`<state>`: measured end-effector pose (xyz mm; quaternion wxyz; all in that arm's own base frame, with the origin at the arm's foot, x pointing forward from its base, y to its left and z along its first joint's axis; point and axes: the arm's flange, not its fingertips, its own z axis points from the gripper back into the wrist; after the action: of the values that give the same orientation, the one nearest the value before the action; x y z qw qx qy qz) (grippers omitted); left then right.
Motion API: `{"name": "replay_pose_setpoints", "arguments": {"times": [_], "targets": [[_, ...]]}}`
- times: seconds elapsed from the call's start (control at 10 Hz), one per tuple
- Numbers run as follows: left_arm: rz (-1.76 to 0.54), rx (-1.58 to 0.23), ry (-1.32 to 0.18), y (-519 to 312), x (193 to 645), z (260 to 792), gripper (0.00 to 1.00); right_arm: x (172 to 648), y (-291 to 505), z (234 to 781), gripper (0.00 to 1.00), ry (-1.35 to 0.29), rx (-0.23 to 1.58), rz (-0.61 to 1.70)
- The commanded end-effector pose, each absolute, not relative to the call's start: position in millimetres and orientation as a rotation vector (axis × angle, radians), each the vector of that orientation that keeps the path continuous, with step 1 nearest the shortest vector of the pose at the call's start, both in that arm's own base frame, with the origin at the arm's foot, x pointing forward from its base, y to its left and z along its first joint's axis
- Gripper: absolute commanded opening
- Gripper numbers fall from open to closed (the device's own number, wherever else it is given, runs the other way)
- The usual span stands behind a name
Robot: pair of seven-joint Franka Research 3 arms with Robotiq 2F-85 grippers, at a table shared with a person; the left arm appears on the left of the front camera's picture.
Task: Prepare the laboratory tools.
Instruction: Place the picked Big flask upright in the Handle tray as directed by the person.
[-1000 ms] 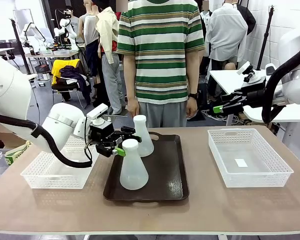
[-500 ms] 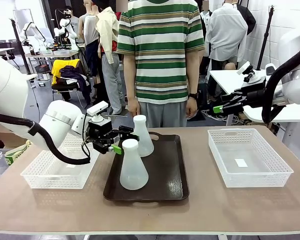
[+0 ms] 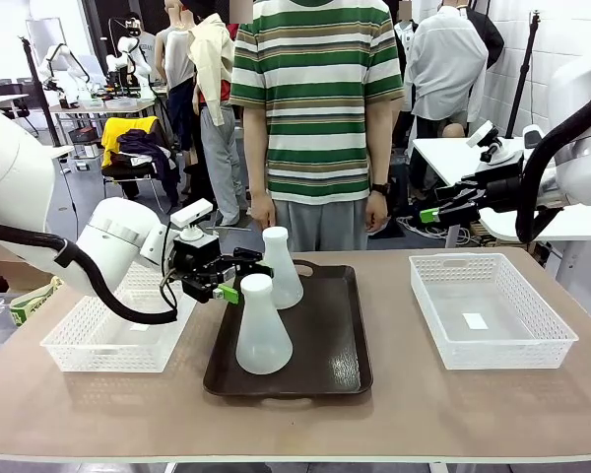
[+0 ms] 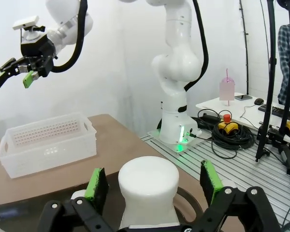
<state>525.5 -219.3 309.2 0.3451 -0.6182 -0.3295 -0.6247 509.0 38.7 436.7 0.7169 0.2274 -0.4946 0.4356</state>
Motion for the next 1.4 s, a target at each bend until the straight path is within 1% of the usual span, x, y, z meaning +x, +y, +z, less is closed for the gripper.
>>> {"name": "replay_pose_setpoints", "arguments": {"times": [0.0,1.3], "targets": [[-1.63,-1.6,-0.862,-220.0,525.6,309.6,1.0,508.2,38.8,437.8,1.0,-1.079,0.505,0.96],[-1.63,-1.6,-0.862,-220.0,525.6,309.6,1.0,508.2,38.8,437.8,1.0,-1.079,0.505,0.96]]}}
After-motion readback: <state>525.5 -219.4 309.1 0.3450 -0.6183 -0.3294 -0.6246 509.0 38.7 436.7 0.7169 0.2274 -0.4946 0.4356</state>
